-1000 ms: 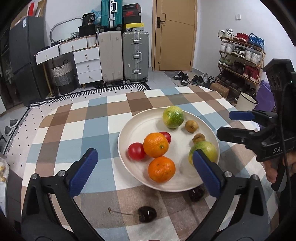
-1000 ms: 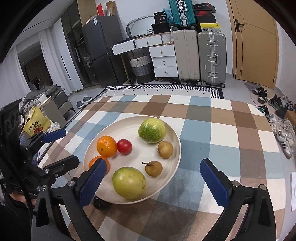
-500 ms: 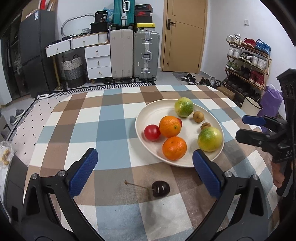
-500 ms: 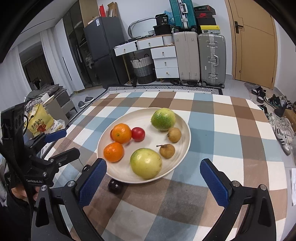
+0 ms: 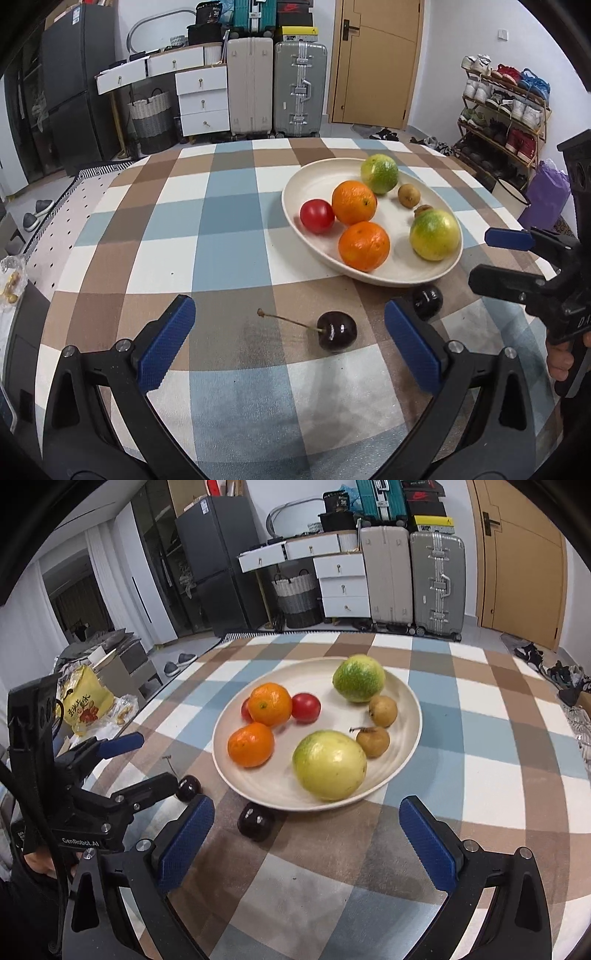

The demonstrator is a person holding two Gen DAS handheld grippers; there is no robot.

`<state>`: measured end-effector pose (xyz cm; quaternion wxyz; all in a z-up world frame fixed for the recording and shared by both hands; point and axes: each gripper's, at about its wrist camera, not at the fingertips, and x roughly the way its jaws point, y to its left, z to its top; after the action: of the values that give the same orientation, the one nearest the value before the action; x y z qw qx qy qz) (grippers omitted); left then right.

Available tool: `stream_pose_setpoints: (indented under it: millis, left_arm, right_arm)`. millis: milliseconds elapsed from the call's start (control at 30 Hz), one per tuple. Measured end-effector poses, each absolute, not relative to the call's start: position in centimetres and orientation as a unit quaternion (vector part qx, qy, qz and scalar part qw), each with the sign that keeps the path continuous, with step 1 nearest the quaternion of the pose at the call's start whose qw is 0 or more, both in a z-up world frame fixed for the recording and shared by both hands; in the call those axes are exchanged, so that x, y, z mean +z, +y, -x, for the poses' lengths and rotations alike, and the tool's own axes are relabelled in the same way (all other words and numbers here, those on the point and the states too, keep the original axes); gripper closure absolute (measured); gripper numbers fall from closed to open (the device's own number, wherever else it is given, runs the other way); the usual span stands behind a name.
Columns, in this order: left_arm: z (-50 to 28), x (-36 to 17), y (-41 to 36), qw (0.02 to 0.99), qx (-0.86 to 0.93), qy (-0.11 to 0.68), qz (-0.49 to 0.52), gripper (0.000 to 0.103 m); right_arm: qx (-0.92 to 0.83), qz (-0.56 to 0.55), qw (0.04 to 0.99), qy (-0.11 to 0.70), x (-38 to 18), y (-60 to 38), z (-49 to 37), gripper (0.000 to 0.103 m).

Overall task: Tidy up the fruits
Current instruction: 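Move both tools back toward the two dark cherries on the cloth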

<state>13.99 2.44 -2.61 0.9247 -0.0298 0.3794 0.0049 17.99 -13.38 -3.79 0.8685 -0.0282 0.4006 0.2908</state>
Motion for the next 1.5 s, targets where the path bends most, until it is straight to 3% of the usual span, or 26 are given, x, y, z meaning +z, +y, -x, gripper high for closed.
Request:
stream_pose_setpoints:
  millis: [267,400,533,1067,1333,1500]
  left_arm:
    - [-14.4,-3.3,2.1,0.921,0.007,0.388,0.019,0.001]
    - [-14.6,-3.6,2.3,0.919,0.006,0.394,0.022,0.001]
    - [-14.7,-3.8,2.6,0.917,0.005,0.398,0.031,0.001]
    - [-15.5,-5.0,2.8,0.901,-0.027,0.427,0.07,0.002]
    - [-15.8,-5.6,2.8,0.895,-0.052,0.433,0.096,0.009]
    - [-15.9,-5.5,2.2,0.897,-0.061,0.43,0.089,0.022]
  right_arm:
    - [0.3,0.036,0.854,0.424,-5.5,-12.8,-18.1,0.004]
    - [0.309,0.045,0.847,0.431,-6.1,-12.1,-17.9,0.018]
    - [0.316,0.054,0.843,0.431,-6.4,-11.4,-17.4,0.026]
    - [0.328,0.065,0.84,0.427,-6.7,-10.2,-16.9,0.048]
    - [0.338,0.06,0.836,0.427,-6.8,-10.0,-17.0,0.056]
    - [0.339,0.063,0.836,0.427,-6.8,-9.7,-16.9,0.06]
